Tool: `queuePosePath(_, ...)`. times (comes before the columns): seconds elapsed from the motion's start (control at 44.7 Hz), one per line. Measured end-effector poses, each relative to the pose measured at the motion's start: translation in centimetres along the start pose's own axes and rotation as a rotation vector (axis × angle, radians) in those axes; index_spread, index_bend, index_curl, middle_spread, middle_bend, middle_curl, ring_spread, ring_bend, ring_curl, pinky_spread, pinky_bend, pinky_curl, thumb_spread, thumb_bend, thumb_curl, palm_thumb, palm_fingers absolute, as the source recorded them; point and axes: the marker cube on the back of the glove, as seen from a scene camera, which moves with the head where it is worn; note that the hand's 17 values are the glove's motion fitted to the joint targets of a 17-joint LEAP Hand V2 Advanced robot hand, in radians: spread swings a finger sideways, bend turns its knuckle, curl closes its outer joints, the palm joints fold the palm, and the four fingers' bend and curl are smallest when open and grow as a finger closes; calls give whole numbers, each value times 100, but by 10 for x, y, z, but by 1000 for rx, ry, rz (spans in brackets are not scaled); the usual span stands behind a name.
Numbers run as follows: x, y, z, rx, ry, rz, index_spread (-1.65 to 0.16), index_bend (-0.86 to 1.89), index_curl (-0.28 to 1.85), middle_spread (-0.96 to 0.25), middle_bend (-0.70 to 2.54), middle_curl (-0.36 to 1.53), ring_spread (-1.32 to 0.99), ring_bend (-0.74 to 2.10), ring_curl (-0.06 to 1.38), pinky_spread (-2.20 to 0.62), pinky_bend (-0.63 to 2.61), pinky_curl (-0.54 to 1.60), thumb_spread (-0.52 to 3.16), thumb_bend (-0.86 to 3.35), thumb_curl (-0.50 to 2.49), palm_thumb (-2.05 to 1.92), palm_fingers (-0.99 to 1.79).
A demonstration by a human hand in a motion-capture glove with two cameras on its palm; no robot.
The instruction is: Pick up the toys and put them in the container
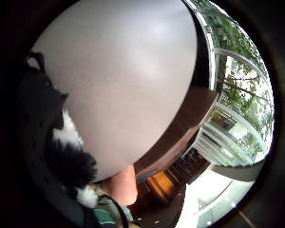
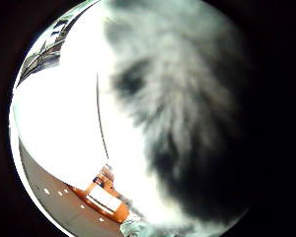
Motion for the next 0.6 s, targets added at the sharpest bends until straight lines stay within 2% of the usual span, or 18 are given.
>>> queuePosePath(0.112, -2, 19, -44, 39, -26, -14, -27, 52, 28, -24, 80, 52, -35, 95, 63, -30, 67, 36, 110, 18, 62, 61, 119)
queuePosePath(0.246, -18, 54, -126, 111, -36, -39, -28, 72, 37, -24, 94, 61, -39, 100, 67, -33, 68, 38, 101, 15, 68, 59, 118)
queuePosePath(0.425, -56, 114, -235, 248, 16, -45, -28, 83, 46, -24, 103, 68, -41, 106, 70, -34, 74, 41, 91, 15, 77, 60, 108)
queuePosePath(0.605, -127, 148, -310, 366, 51, -116, -27, 88, 54, -23, 107, 74, -42, 110, 73, -34, 78, 44, 84, 15, 85, 61, 103)
